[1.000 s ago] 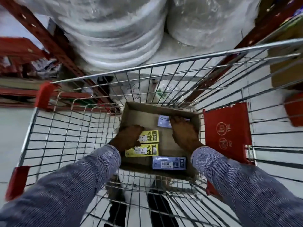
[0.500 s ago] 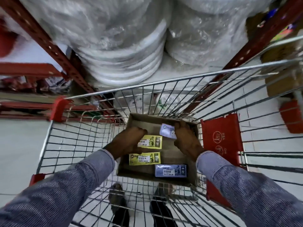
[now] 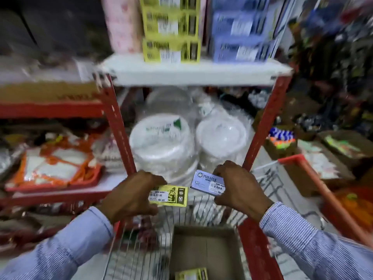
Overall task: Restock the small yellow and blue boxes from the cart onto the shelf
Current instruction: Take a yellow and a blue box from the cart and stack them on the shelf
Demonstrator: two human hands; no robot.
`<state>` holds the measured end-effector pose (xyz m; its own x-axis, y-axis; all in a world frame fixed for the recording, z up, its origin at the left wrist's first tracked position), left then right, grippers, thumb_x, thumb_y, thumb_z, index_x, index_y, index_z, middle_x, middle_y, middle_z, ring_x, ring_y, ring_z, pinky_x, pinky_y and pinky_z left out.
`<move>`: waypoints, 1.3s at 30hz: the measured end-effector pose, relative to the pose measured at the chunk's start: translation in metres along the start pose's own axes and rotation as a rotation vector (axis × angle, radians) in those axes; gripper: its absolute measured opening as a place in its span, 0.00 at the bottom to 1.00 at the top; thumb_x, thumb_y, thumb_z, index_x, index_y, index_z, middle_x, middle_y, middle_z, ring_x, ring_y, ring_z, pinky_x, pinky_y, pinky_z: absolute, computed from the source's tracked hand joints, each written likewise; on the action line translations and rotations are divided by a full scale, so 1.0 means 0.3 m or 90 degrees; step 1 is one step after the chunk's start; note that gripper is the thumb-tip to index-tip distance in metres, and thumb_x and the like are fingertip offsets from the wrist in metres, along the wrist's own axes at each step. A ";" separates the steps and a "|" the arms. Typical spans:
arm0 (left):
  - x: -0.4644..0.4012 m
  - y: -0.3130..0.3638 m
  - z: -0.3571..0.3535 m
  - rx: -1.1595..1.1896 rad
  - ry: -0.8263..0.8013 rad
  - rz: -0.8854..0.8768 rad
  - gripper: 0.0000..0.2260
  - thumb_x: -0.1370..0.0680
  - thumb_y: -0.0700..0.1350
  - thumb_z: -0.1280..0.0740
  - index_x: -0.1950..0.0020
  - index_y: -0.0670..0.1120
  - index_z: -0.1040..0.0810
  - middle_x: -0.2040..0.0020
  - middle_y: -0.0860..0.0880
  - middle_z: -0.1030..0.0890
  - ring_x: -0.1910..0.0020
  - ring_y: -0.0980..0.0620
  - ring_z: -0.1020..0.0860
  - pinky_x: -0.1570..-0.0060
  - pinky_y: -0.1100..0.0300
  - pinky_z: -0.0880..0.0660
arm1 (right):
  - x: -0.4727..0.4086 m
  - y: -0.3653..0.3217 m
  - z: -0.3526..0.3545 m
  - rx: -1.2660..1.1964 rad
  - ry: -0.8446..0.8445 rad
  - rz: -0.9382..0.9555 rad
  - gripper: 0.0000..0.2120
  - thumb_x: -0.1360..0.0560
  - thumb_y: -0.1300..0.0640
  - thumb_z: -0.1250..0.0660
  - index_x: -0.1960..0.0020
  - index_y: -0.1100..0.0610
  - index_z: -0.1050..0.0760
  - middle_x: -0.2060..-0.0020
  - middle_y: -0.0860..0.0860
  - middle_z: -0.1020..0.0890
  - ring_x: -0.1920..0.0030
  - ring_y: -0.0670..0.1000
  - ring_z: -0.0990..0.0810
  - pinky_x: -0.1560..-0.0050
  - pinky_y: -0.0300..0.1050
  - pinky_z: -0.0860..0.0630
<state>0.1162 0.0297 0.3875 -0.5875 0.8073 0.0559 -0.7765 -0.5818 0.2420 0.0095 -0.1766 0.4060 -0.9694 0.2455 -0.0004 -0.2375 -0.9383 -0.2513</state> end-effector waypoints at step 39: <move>-0.421 0.123 1.123 -0.050 0.409 0.029 0.28 0.31 0.43 0.22 0.32 0.50 0.23 0.35 0.46 0.19 0.39 0.47 0.19 0.40 0.50 0.21 | -0.406 -0.034 1.092 0.082 0.409 0.079 0.26 0.35 0.59 0.21 0.40 0.51 0.23 0.47 0.52 0.18 0.47 0.54 0.20 0.50 0.47 0.24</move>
<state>0.2384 -0.0604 0.7159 -0.6209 0.5751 -0.5326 -0.7472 -0.6395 0.1806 0.1096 -0.2766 0.7256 -0.7695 0.1932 -0.6088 -0.1711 -0.9807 -0.0949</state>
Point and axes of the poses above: each hand's wrist, its own x-axis away from the middle knuckle, its own z-axis out of the back of the hand, y = z × x, the point moved 7 cm from there along -x, towards the middle knuckle
